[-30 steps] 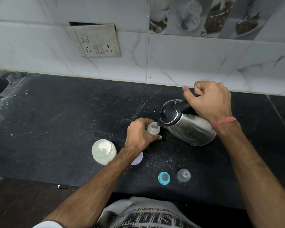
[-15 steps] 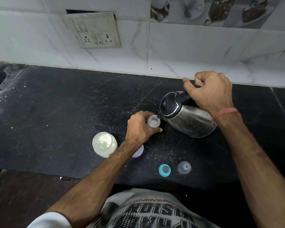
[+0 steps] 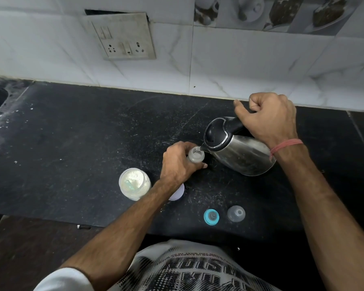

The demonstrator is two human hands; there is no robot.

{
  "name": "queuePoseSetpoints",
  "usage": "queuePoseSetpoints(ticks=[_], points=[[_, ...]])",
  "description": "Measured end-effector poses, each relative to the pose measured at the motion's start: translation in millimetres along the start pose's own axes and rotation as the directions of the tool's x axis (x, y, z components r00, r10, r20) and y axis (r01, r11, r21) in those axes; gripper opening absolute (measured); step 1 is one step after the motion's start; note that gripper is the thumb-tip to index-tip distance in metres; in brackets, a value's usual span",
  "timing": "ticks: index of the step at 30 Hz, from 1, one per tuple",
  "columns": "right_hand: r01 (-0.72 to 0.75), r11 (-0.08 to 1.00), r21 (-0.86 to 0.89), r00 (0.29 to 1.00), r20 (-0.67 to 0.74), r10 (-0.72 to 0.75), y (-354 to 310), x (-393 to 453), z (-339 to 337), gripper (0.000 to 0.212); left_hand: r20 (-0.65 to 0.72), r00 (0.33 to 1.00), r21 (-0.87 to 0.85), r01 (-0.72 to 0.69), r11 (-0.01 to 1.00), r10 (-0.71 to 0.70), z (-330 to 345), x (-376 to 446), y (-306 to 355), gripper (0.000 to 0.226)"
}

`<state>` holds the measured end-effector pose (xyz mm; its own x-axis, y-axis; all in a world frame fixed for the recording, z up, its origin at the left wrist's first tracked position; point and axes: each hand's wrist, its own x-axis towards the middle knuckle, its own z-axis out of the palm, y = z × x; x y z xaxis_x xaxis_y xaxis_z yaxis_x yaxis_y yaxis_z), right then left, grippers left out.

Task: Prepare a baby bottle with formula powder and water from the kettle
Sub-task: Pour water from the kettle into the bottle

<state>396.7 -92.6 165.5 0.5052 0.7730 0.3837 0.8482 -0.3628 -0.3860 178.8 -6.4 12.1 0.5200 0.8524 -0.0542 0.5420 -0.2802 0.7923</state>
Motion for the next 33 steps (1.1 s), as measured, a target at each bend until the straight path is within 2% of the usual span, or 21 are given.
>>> queuePoseSetpoints(ticks=[33], points=[[-0.021, 1.0, 0.0, 1.0, 0.005, 0.021, -3.2, -2.1, -4.6, 0.064, 0.024, 1.0, -0.01, 0.006, 1.0, -0.005, -3.0, 3.0, 3.3, 0.054]])
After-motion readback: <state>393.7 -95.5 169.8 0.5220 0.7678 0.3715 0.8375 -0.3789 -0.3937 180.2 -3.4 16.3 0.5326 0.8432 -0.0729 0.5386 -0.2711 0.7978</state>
